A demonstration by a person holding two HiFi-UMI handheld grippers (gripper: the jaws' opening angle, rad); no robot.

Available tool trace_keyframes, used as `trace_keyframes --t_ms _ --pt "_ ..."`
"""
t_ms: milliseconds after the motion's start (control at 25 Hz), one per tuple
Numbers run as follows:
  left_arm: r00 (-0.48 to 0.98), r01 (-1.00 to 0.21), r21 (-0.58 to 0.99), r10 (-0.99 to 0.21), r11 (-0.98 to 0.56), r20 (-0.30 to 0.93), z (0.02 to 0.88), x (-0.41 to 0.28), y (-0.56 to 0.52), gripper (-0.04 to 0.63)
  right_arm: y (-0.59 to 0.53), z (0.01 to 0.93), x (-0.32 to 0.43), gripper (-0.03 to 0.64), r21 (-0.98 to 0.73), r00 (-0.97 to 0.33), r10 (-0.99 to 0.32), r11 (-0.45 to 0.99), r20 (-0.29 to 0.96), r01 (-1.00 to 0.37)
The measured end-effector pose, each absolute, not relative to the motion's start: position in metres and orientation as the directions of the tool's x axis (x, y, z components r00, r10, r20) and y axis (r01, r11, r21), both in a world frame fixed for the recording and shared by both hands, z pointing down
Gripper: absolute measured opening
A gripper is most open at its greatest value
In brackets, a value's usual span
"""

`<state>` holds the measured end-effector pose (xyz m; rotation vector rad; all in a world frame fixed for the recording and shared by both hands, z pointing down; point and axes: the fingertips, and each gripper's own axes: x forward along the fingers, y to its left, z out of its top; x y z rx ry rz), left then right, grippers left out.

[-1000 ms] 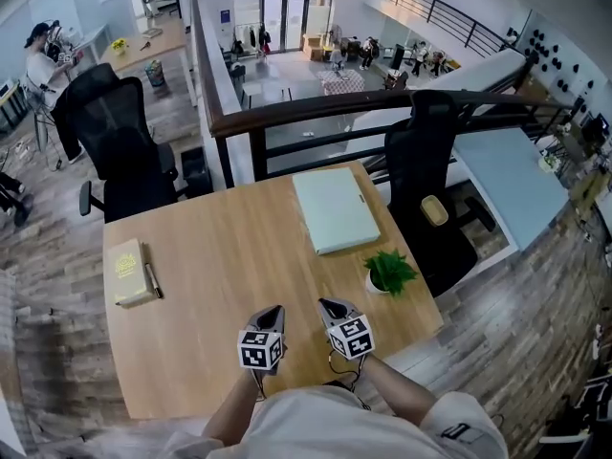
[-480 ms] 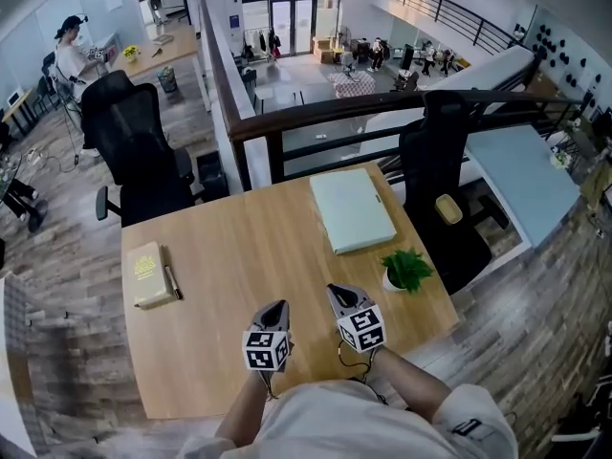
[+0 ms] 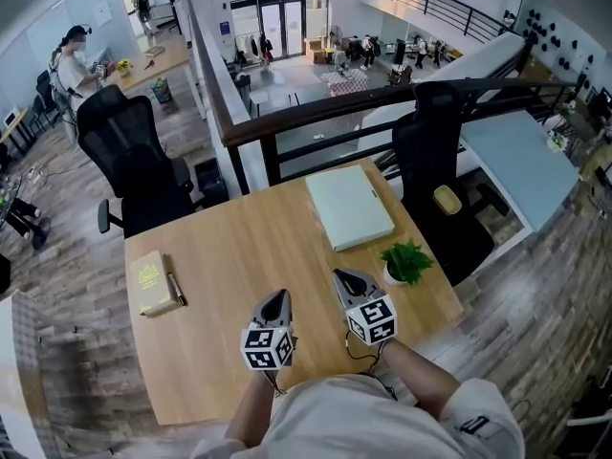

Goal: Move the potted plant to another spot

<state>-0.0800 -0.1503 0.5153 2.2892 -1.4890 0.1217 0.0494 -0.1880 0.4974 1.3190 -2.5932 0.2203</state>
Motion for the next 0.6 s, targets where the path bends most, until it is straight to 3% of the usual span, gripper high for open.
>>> trace_keyframes --t_ms 600 --pt "0.456 -0.880 0.233 -0.873 -0.414 0.173 0.458 -0.070 -0.160 0.012 -0.192 0.432 0.086 0.003 -0.006 -0.480 -0.868 0.483 0.125 -0.875"
